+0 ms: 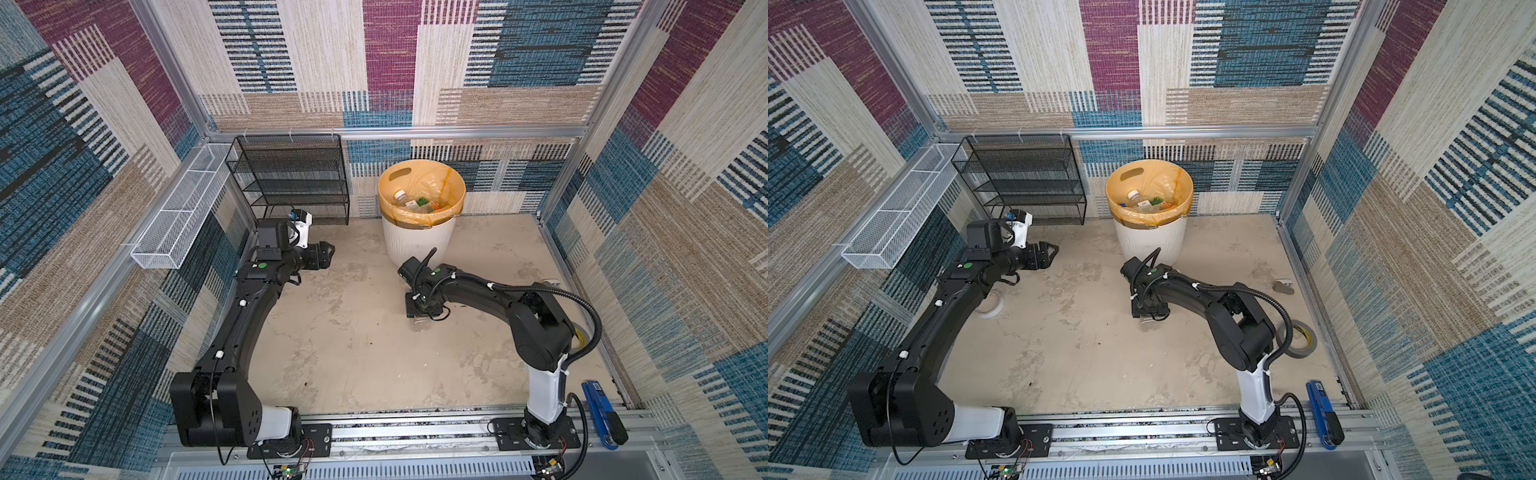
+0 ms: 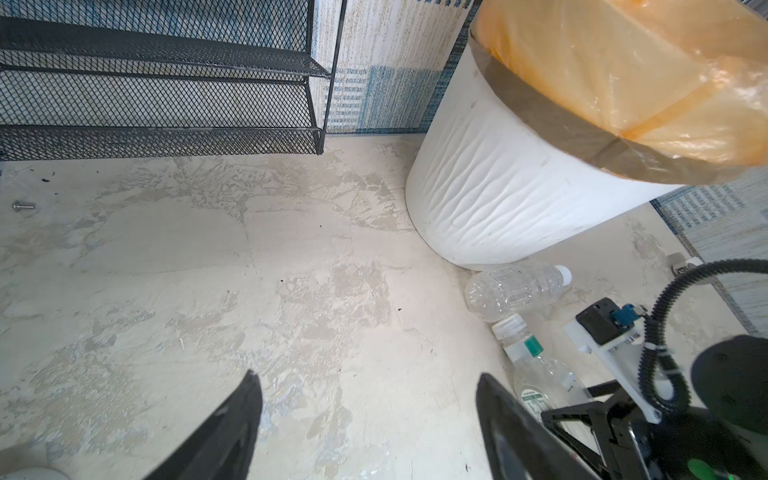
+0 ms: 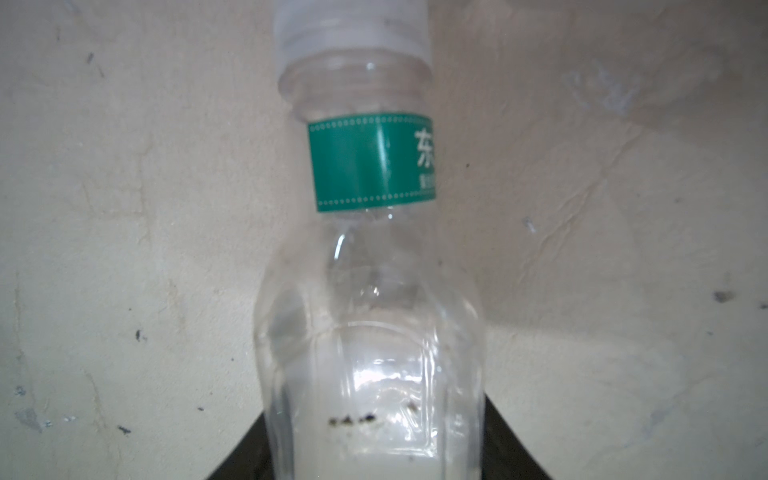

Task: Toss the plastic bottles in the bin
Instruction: 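Lift the green-label bottle with the right gripper up over the bin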

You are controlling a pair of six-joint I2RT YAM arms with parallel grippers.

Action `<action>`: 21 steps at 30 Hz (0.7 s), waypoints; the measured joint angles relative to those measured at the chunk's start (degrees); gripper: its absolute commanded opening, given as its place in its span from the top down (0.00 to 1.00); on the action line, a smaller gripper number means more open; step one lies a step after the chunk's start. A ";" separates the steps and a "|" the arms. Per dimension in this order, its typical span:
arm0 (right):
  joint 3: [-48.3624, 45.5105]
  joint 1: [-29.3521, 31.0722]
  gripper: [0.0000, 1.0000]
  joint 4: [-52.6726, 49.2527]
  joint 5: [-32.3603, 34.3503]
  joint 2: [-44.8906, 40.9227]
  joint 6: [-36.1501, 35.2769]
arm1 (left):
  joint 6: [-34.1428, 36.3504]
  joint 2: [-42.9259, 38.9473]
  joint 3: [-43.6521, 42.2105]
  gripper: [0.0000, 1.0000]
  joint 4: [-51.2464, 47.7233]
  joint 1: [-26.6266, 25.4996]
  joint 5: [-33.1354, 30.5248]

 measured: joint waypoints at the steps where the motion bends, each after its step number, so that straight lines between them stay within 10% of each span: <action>1: -0.35 0.00 0.55 0.31 -0.11 -1.05 -0.79 | -0.02 0.15 -0.04 0.18 0.04 0.00 0.20; 14: -12.55 -0.11 0.53 17.42 8.17 -28.72 -13.14 | -0.90 0.20 -1.99 0.16 2.82 -0.02 4.72; 21: -21.49 -0.63 0.55 48.98 20.94 -46.12 -29.51 | -1.05 -1.60 -4.48 0.16 6.25 -1.81 9.66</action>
